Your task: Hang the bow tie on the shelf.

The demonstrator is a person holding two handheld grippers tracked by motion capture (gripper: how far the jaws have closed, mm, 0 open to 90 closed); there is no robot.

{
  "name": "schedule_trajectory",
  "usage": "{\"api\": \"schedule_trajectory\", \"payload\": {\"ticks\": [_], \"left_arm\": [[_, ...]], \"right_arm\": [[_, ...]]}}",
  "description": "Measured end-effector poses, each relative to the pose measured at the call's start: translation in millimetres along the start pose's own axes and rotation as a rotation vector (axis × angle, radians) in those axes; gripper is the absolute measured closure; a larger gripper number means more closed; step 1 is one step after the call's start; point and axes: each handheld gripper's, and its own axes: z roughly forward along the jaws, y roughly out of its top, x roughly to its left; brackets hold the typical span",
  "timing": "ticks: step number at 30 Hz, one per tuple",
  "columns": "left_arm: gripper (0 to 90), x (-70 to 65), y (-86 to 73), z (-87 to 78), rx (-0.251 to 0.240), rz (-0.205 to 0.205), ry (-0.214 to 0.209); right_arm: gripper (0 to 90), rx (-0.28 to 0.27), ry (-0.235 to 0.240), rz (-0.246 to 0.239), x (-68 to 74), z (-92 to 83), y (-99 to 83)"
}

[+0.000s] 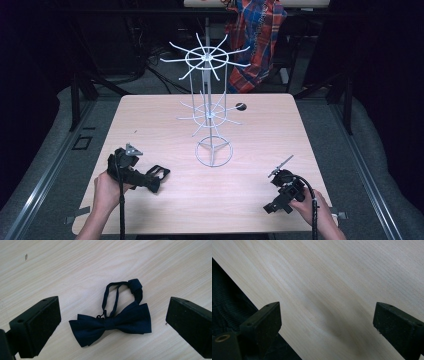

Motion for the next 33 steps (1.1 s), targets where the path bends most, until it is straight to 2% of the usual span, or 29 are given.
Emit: {"api": "schedule_trajectory", "payload": {"ticks": [2, 6, 14, 15, 20, 23, 26, 27, 29, 33], "left_arm": [[0.1, -0.9, 0.7, 1.5, -0.005, 0.001, 0.003], [0.1, -4.7, 5.6, 9.3, 0.022, 0.024, -0.001], [0.6, -10.4, 9.6, 18.0, 0.044, 0.036, -0.004], [0.6, -11.3, 10.0, 21.2, 0.053, 0.039, -0.010], [2.3, -14.5, 11.1, 27.9, 0.074, 0.050, -0.023], [12.7, -18.1, 12.5, 32.5, 0.088, 0.065, -0.026], [17.1, -21.3, 14.2, 36.7, 0.102, 0.078, -0.027], [24.4, -23.0, 15.1, 39.2, 0.110, 0.087, -0.032], [27.3, -24.3, 15.4, 40.8, 0.112, 0.089, -0.030], [40.3, -29.0, 17.0, 46.8, 0.127, 0.106, -0.036]], "right_arm": [[7.7, -0.001, 0.002, 0.003, 0.2, 0.1, -0.1], [7.9, 0.000, -0.003, 0.004, 0.6, 0.0, -0.3], [7.9, 0.003, -0.004, 0.009, 0.8, 0.1, -0.5], [7.9, 0.020, -0.001, -0.006, -0.3, -0.9, 0.2], [8.0, 0.028, -0.006, -0.011, -0.5, -0.9, 0.4], [8.1, 0.023, -0.002, -0.006, -0.2, -0.5, 0.3], [8.2, 0.024, -0.010, -0.010, -0.4, -0.3, 0.2], [8.4, 0.024, -0.011, -0.009, -0.4, -0.2, 0.2], [8.4, 0.024, -0.011, -0.009, -0.3, -0.2, 0.2], [8.5, 0.018, -0.015, -0.003, 0.5, 0.4, -0.1]]}}
